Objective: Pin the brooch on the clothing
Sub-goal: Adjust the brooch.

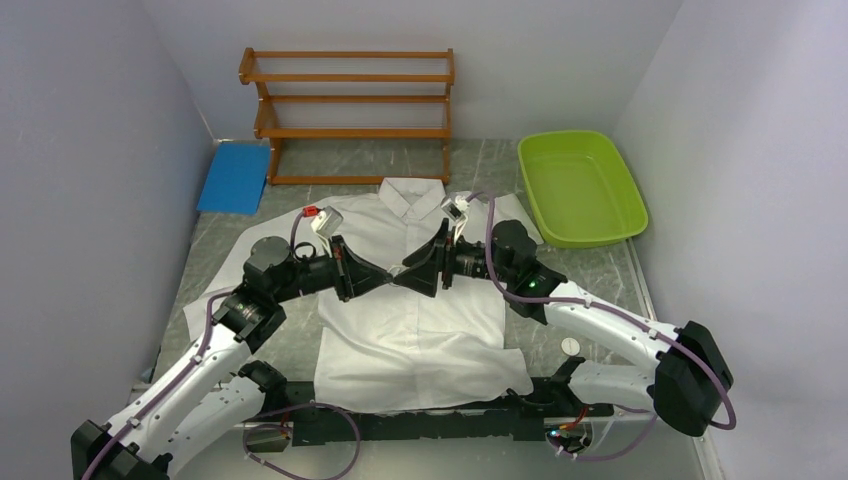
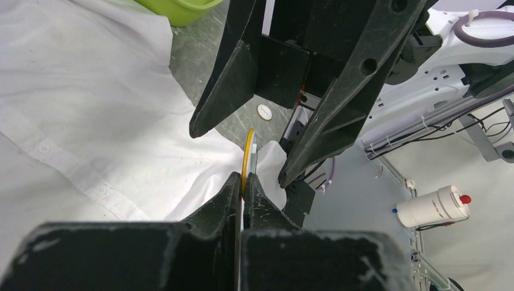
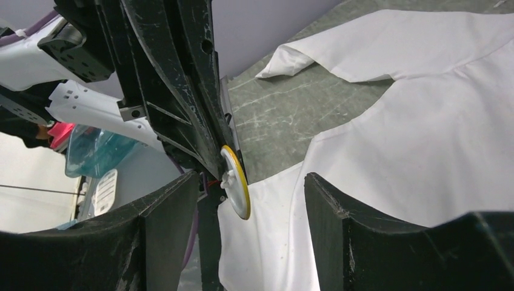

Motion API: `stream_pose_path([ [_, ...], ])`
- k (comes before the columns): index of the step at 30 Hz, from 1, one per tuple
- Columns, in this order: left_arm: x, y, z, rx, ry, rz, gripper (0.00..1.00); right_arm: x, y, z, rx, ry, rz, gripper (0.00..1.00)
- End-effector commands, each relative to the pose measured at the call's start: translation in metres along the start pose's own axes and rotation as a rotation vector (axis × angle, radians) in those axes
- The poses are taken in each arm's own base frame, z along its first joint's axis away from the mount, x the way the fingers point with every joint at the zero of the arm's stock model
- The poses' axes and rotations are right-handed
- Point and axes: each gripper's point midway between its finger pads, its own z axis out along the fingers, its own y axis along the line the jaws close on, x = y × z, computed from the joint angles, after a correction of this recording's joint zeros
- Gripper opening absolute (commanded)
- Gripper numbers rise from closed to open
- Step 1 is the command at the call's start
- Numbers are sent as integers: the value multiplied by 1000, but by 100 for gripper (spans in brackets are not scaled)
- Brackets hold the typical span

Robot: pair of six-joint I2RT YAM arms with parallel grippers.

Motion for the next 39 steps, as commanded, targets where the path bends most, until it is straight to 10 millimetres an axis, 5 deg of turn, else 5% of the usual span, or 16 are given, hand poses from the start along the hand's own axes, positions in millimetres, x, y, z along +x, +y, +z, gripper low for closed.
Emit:
stream_pose_path([
  [1,4,-5,-2,27,8,10,3,-27,16,4,-58,-54,-68,68],
  [7,4,-3,-3,13,7,19,3,-25,12,5,-41,-26,-82,40],
  [21,0,-6,-5,11,-11,21,3,-11,-2,2,29,67,-113,42],
  [26,2,-6,-5,15,-4,16,3,-11,-11,2,81,74,-112,21],
  [31,1,-6,-6,6,-6,25,3,-1,-21,-4,128,126,-156,11],
  [36,-1,-5,-6,1,-12,37,3,1,-28,-13,171,148,-238,10],
  [39,0,-5,-4,11,-6,33,3,1,-23,-16,151,143,-259,26],
])
